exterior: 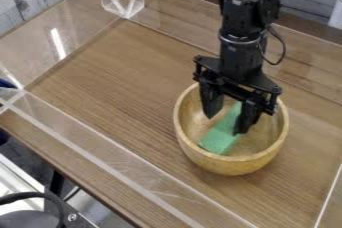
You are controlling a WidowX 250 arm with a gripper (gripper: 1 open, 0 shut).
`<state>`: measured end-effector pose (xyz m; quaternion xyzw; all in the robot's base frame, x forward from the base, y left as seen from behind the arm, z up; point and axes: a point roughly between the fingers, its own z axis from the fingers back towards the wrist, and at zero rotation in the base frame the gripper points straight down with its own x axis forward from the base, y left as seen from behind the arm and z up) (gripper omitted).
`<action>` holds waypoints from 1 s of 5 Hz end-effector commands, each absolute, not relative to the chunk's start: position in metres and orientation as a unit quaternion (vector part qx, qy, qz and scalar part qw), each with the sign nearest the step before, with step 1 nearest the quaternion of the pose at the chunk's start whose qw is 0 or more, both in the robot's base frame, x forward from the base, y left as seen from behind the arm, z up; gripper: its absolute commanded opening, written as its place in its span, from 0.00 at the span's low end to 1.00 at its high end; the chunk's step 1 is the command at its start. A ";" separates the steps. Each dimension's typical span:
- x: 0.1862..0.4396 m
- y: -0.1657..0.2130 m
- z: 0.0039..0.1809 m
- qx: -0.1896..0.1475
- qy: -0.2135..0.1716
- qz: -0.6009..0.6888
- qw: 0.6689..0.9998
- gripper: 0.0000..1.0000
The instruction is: Put the green block in the brown bowl
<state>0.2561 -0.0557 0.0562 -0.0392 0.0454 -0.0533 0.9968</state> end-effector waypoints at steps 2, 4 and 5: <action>0.264 -0.058 0.081 -0.048 0.015 -0.054 0.997 1.00; 0.264 -0.057 0.096 -0.053 0.005 -0.051 0.997 1.00; 0.263 -0.056 0.100 -0.053 0.004 -0.050 0.997 1.00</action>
